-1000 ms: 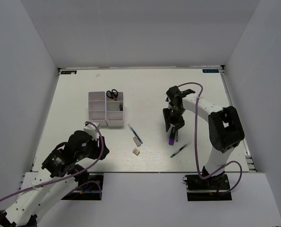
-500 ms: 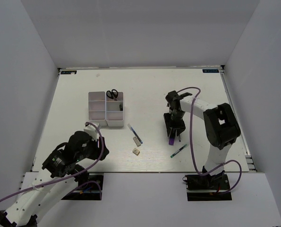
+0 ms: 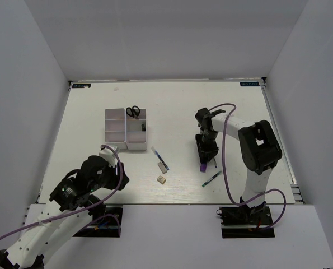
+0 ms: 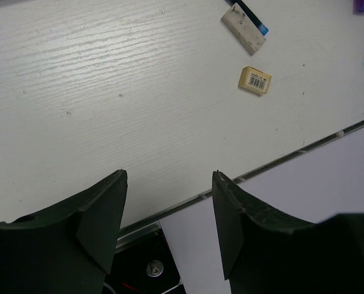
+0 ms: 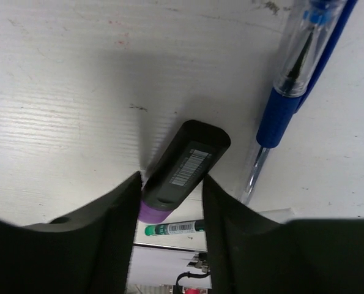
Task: Sort the stationery into containers
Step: Pick up the pen from the center of the board.
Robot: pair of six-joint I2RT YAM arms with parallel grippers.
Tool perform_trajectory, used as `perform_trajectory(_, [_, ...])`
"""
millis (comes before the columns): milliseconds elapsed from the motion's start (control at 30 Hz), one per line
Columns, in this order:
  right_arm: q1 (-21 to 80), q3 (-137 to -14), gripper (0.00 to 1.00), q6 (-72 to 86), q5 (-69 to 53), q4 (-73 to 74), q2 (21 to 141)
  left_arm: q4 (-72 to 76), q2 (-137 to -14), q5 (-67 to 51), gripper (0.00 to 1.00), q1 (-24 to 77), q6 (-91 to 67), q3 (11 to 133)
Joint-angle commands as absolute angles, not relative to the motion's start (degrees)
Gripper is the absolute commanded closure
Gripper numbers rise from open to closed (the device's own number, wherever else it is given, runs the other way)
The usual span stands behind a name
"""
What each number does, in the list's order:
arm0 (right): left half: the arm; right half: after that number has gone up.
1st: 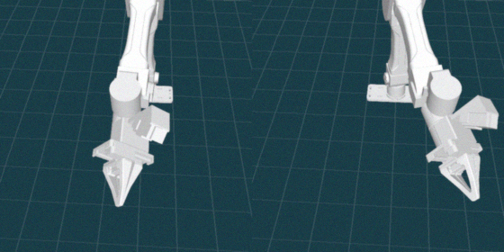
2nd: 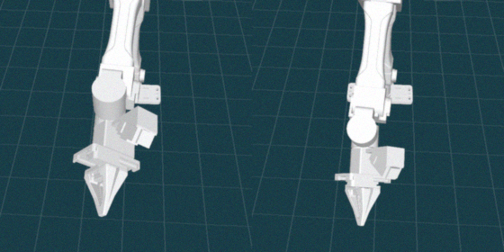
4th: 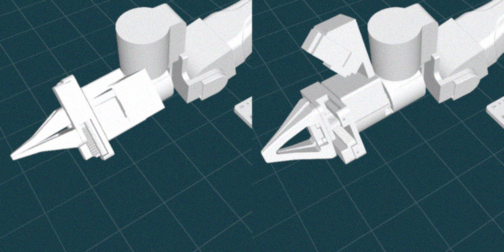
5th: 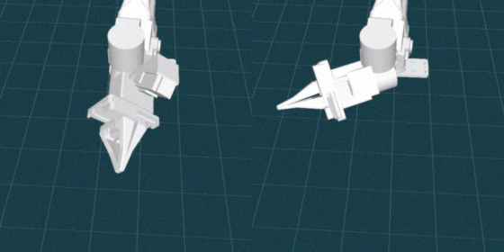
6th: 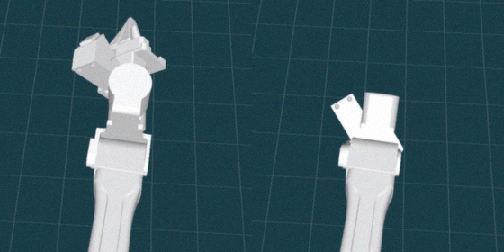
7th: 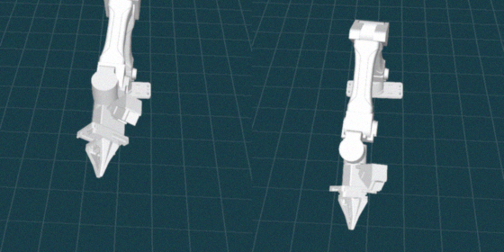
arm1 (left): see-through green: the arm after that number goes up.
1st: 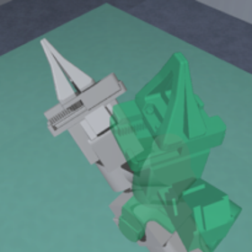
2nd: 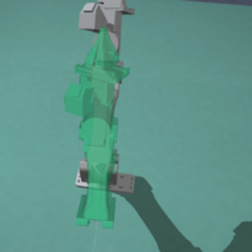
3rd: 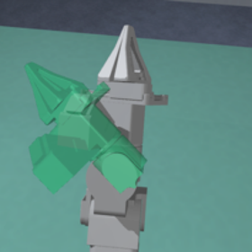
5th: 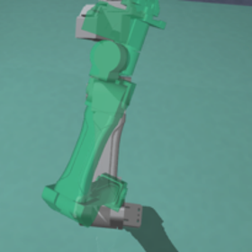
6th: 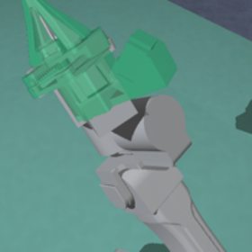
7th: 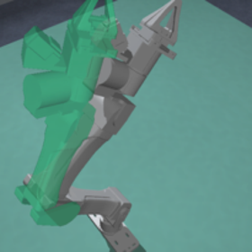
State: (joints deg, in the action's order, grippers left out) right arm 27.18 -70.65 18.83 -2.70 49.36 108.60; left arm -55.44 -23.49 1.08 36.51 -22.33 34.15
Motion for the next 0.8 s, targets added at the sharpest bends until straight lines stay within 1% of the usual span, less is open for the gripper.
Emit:
perform_trajectory(0, [27.86, -71.37, 0.55, 19.51, -1.49, 46.84, 111.97, -55.72, -22.85, 1.76, 0.32, 36.48, -22.24, 33.58])
perform_trajectory(33, [27.86, -71.28, 0.59, 19.60, -1.49, 46.15, 112.76, -55.81, -22.59, 1.84, 0.32, 36.47, -22.24, 33.57])
perform_trajectory(67, [28.04, -71.19, 0.70, 19.43, -1.93, 45.88, 112.94, -55.72, -22.24, 2.11, 0.32, 36.39, -22.24, 33.49])
perform_trajectory(167, [27.95, -71.10, 0.83, 19.16, -3.68, 44.92, 113.12, -55.63, -21.71, 2.11, 0.32, 36.47, -22.24, 33.49])
perform_trajectory(200, [28.04, -71.80, 0.92, 18.20, -4.30, 44.39, 112.51, -55.29, -21.80, 2.11, 0.32, 36.47, -22.15, 33.49])
perform_trajectory(233, [28.47, -72.24, 0.93, 17.15, -4.92, 44.30, 111.89, -55.63, -21.62, 1.94, 0.32, 36.39, -22.15, 33.40])
perform_trajectory(267, [29.00, -73.55, 0.98, 15.40, -5.88, 43.77, 111.62, -55.63, -21.53, 1.93, 0.31, 36.47, -22.24, 33.40])
perform_trajectory(367, [30.49, -78.29, 1.00, 9.94, -8.34, 40.62, 107.68, -55.28, -20.92, 1.76, 0.31, 36.48, -22.32, 33.05])
perform_trajectory(467, [32.34, -86.38, 1.00, 3.53, -11.68, 41.04, 107.23, -54.85, -19.87, 1.67, 0.31, 36.39, -22.06, 32.87])
perform_trajectory(500, [32.78, -88.40, 1.00, 1.95, -15.00, 41.13, 107.40, -54.76, -19.78, 1.76, 0.31, 36.47, -22.06, 32.78])
perform_trajectory(533, [34.35, -93.55, 1.00, 0.28, -15.90, 41.39, 108.01, -54.58, -18.73, 1.76, 0.31, 36.47, -22.15, 32.78])
perform_trajectory(567, [34.80, -95.00, 1.00, -3.74, -19.30, 40.96, 108.19, -54.49, -18.72, 1.93, 0.31, 36.47, -22.06, 32.70])
perform_trajectory(667, [38.74, -99.84, 1.00, -12.27, -21.79, 38.33, 108.54, -54.41, -17.93, 2.54, 0.31, 36.47, -22.24, 32.52])
perform_trajectory(700, [39.63, -101.41, 1.00, -17.00, -25.19, 37.19, 108.81, -54.40, -17.67, 2.64, 0.31, 36.39, -22.41, 32.52])
perform_trajectory(733, [40.25, -102.64, 1.00, -19.23, -25.92, 37.00, 108.90, -54.75, -17.67, 2.81, 0.31, 36.47, -22.59, 32.69])
perform_trajectory(767, [42.69, -103.96, 1.00, -26.12, -27.58, 36.83, 109.42, -54.76, -17.58, 3.25, 0.31, 36.47, -22.67, 32.52])
